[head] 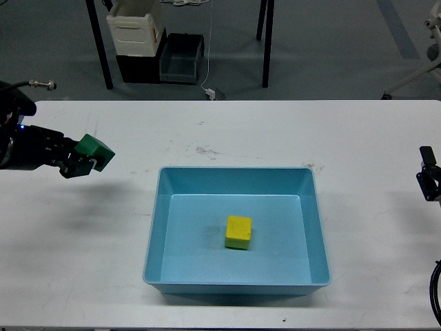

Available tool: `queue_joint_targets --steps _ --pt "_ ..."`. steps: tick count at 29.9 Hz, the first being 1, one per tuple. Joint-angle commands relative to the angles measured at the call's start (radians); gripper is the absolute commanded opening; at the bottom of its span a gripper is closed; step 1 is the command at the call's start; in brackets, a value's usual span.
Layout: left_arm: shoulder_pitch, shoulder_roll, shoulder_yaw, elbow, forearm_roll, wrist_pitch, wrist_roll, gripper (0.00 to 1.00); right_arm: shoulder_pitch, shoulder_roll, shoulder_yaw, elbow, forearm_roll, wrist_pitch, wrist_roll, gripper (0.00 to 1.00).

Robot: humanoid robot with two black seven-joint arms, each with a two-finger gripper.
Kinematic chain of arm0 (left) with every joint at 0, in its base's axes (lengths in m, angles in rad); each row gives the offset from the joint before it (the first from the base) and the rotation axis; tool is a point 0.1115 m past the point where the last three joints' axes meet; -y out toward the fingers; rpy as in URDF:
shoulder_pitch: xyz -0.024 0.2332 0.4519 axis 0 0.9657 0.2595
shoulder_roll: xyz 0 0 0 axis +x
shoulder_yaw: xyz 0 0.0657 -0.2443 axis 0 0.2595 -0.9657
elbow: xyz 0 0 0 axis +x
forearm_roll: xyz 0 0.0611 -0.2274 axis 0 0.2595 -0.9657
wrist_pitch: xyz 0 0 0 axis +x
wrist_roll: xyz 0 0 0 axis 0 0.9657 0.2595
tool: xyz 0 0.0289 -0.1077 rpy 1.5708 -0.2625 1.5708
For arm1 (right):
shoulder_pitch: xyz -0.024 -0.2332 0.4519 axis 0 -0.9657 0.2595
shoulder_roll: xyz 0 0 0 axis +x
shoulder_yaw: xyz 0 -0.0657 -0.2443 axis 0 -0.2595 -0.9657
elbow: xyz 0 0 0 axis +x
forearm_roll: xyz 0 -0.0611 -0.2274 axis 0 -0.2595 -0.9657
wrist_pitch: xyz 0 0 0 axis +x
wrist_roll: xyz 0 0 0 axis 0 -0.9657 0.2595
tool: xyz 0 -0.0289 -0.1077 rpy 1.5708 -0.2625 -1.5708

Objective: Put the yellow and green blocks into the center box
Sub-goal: 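Lift the green cube and carry it over the tray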

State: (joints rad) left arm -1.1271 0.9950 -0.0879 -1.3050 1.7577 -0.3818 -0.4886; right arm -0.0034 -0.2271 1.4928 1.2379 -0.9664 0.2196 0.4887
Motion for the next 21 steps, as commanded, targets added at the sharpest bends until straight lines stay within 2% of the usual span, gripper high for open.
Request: queue_joint_targets --steps 1,4,7,10,16,21 --pt "-0.078 -0.028 0.005 -0.115 -0.017 -0.019 0.000 0.29 0.000 0.002 -0.005 0.002 0.000 -0.005 0.000 1.00" --pt "-0.121 -0.137 0.011 -0.169 -0.006 -0.041 0.000 0.29 0.003 0.002 -0.006 0.000 0.000 -0.005 0.000 1.00" --pt "-0.158 -0.254 0.022 -0.168 0.057 -0.107 0.000 0.29 0.003 0.003 -0.009 0.000 0.000 -0.005 0.000 1.00" --pt "-0.197 -0.378 0.040 -0.155 0.144 -0.107 0.000 0.29 0.003 0.009 -0.013 0.000 0.000 -0.005 0.000 1.00" --pt "-0.238 -0.571 0.195 -0.045 0.256 -0.107 0.000 0.29 0.005 0.011 -0.013 0.000 0.000 -0.005 0.000 1.00" --pt "-0.232 -0.639 0.316 0.036 0.394 -0.107 0.000 0.29 0.005 0.011 -0.011 0.000 0.000 -0.005 0.000 1.00"
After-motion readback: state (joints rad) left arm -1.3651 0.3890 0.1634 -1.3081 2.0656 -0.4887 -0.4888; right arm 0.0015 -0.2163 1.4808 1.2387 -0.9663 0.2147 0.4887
